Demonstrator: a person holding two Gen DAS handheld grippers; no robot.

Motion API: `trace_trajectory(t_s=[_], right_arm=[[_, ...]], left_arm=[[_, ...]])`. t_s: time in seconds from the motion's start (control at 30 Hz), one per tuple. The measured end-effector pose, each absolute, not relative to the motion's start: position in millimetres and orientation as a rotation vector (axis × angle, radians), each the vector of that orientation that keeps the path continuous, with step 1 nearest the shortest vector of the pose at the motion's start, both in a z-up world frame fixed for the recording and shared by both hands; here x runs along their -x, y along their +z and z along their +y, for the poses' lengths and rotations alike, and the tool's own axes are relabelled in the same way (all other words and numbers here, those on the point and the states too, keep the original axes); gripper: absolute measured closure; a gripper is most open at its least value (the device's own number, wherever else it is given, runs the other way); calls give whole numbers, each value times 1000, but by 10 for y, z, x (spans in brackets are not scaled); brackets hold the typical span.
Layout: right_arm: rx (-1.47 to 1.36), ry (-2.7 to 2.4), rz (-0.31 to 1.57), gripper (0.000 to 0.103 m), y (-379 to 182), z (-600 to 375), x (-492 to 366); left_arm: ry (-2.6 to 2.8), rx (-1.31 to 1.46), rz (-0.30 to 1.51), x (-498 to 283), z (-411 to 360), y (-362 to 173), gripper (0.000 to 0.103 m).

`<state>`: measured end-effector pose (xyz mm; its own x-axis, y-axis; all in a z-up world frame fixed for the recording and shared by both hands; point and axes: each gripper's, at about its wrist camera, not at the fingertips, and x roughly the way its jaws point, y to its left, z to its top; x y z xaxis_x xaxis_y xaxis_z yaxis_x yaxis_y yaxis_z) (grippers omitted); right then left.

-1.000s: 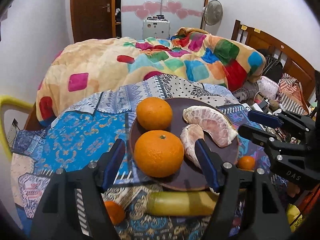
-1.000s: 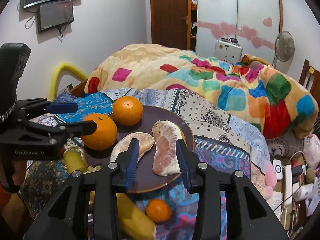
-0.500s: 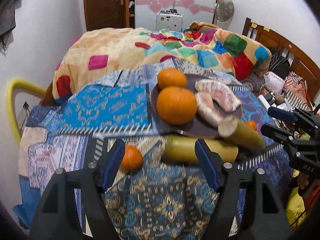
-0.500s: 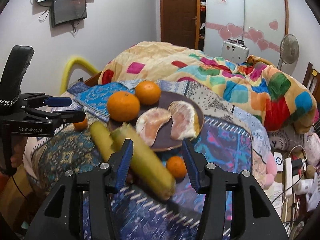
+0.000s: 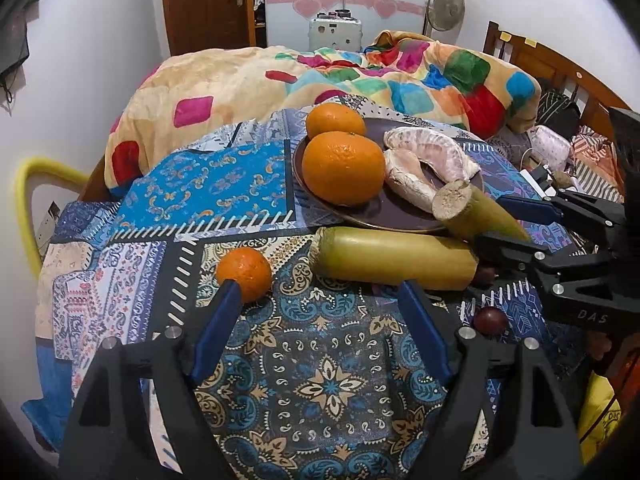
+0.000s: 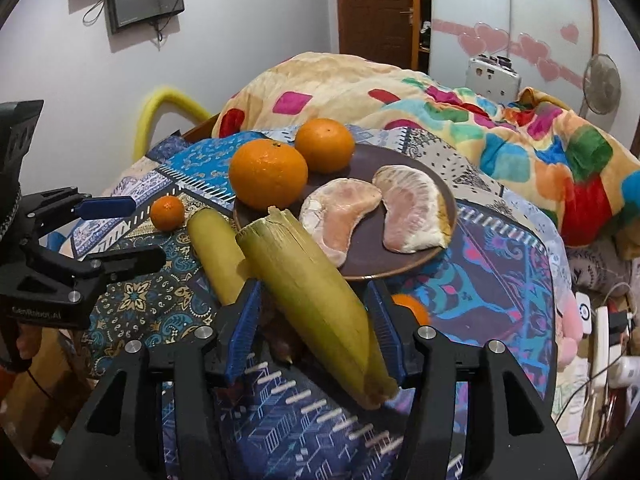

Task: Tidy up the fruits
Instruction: 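Grasp the green-husked corn cob with the right gripper and lift it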

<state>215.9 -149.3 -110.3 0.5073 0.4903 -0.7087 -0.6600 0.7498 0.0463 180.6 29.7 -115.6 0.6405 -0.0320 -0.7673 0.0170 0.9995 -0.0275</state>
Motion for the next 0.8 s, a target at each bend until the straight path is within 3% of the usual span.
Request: trace_trajectory(t_s=[0.2, 0.33, 0.47, 0.8], right_arm=[[235, 739, 765, 53, -1109, -1511, -2181], [256, 721, 744, 59, -1095, -1507, -2129], [240, 707, 755, 65, -1071, -1572, -2122], [159, 665, 758, 68, -995, -1974, -2035]], left_arm=[[-32, 45, 882, -1838, 199, -1205, 17], [-45, 45, 873, -1812, 76, -1190, 11], [-56, 35, 872, -1809, -47, -1155, 9], [-56, 28, 888, -1920, -314, -1167, 7]])
